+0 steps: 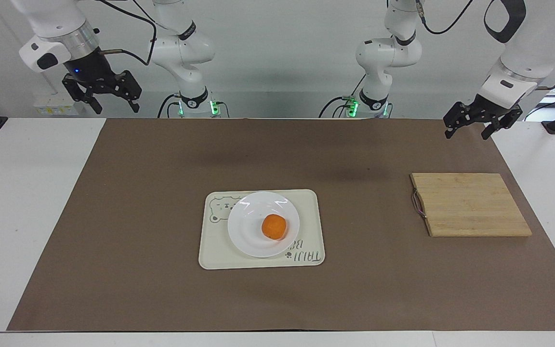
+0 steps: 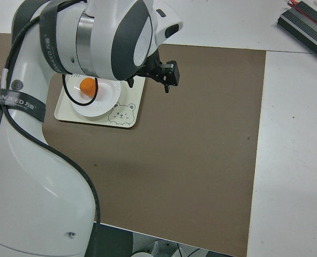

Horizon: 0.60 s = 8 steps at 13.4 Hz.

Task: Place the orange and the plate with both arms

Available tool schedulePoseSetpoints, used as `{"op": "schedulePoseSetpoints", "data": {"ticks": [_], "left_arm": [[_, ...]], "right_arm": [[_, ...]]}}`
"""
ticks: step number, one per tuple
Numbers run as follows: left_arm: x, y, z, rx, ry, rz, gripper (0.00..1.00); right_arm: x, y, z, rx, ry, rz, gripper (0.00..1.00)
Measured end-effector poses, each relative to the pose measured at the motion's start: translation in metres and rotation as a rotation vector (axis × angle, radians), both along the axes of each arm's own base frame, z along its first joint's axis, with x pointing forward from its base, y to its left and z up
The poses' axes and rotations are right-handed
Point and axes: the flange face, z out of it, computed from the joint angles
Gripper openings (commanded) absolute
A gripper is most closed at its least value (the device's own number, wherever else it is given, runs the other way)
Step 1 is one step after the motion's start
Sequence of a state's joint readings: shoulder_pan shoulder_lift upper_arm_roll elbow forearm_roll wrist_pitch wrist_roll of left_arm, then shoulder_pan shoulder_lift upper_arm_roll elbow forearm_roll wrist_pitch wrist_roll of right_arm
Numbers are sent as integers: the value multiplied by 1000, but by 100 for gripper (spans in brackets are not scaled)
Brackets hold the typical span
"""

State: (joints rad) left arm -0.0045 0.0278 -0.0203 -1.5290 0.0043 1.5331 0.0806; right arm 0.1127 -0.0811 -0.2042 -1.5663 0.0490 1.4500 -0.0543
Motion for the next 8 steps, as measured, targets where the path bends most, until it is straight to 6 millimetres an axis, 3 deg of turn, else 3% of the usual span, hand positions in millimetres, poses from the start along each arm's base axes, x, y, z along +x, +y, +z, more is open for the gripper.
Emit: {"op": "schedulePoseSetpoints", "data": {"ticks": [4,8], "left_arm": [[0,0,0,0,0,0,100],[0,0,0,0,0,0,100]], "right_arm": [[-6,-3,-4,4,8,-2,100],[2,0,-4,-67,-45,11,100]]}}
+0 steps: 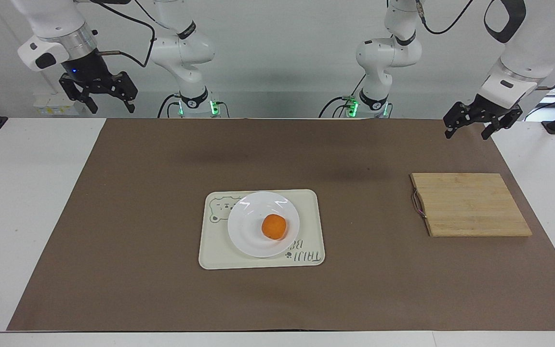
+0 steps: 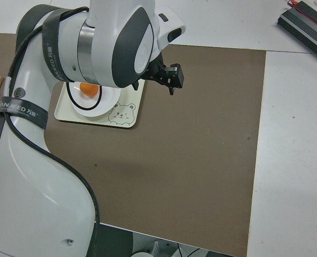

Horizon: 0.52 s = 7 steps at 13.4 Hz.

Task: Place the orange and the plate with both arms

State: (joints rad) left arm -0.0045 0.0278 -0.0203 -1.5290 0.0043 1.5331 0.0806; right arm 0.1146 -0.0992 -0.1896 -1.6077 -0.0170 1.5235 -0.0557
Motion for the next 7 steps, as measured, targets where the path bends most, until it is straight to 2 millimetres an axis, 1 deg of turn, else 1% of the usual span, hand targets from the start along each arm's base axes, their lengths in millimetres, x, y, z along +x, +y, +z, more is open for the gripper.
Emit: {"op": "schedulePoseSetpoints", "data": {"ticks": [2,7], "left_arm": [[0,0,0,0,0,0,100],[0,0,0,0,0,0,100]], "right_arm": [[4,1,-3,-25,-21,6,100],[3,10,-2,-23,-4,14,100]]}}
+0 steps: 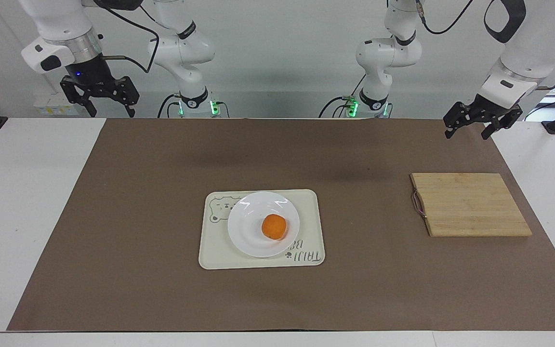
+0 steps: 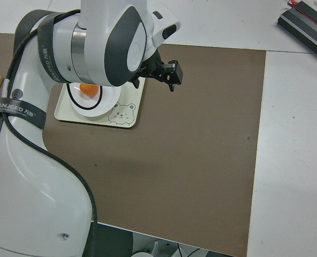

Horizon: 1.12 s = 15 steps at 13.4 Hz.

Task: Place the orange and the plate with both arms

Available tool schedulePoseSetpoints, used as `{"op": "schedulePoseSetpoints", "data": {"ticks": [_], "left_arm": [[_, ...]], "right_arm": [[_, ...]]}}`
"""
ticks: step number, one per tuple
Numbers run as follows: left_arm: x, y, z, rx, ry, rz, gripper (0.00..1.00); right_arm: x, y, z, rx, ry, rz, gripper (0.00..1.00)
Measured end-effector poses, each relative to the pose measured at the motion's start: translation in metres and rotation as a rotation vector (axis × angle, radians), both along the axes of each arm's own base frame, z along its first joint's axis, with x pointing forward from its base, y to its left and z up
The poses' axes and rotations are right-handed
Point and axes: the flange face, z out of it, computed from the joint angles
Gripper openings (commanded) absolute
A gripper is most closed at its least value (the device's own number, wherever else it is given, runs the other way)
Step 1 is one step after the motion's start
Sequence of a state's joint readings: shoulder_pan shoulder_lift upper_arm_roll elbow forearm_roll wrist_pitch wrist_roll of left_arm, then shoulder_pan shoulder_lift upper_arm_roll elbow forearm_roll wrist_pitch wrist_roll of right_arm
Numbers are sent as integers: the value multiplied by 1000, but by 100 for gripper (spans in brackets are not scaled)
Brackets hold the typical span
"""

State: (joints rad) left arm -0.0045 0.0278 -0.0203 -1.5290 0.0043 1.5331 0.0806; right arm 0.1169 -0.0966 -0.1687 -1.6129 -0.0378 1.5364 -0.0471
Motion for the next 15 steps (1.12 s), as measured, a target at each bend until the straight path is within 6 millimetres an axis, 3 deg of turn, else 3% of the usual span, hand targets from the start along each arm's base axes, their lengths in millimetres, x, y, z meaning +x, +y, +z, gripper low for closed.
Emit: {"op": "schedulePoseSetpoints", "data": {"ticks": [5,9,15], "left_arm": [[0,0,0,0,0,0,100],[0,0,0,0,0,0,100],[0,0,0,0,0,0,100]], "right_arm": [[0,3,1,0,-2,6,100],[-2,19,1,19,23,32,100],[-4,14,4,18,26,23,100]]}}
